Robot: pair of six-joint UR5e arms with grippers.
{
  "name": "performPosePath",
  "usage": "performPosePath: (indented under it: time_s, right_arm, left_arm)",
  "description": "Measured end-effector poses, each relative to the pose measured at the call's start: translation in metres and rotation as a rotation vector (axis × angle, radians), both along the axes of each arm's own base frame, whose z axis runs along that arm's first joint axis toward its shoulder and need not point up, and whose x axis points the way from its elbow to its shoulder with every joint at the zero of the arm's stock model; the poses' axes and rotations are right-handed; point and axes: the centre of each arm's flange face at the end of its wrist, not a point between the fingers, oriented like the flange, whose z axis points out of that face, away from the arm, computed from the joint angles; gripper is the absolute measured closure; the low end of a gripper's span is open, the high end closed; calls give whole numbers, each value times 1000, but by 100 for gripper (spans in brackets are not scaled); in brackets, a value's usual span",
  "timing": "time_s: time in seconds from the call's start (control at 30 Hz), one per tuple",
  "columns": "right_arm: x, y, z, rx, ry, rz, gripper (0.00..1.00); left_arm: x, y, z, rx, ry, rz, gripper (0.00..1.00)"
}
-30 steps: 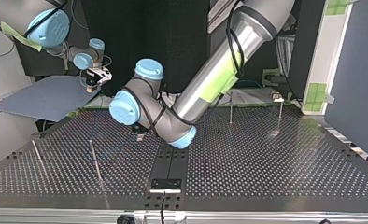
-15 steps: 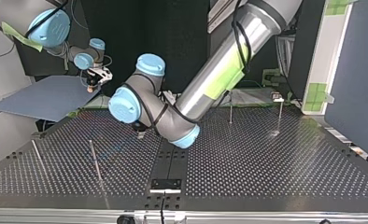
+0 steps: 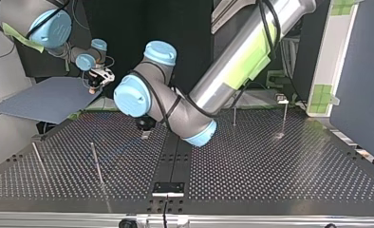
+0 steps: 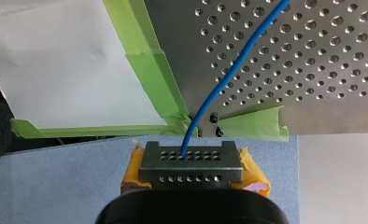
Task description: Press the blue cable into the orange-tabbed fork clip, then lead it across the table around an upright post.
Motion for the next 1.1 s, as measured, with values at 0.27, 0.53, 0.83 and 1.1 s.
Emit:
performPosePath:
  time_s: [0.27, 0.53, 0.83, 1.1]
  right_arm:
    - [0, 0, 0, 0, 2, 1, 100]
    - [0, 0, 0, 1, 3, 1, 100]
    - [3, 1, 0, 0, 4, 5, 100]
    - [5, 1, 0, 1, 3, 9, 100]
  left_arm:
    - [-30, 5, 18, 45, -33, -75, 0]
    - [-43, -12, 55, 24, -147, -191, 0]
    - [-53, -37, 87, 11, -274, -310, 0]
    - [-44, -44, 64, 100, -285, -320, 0]
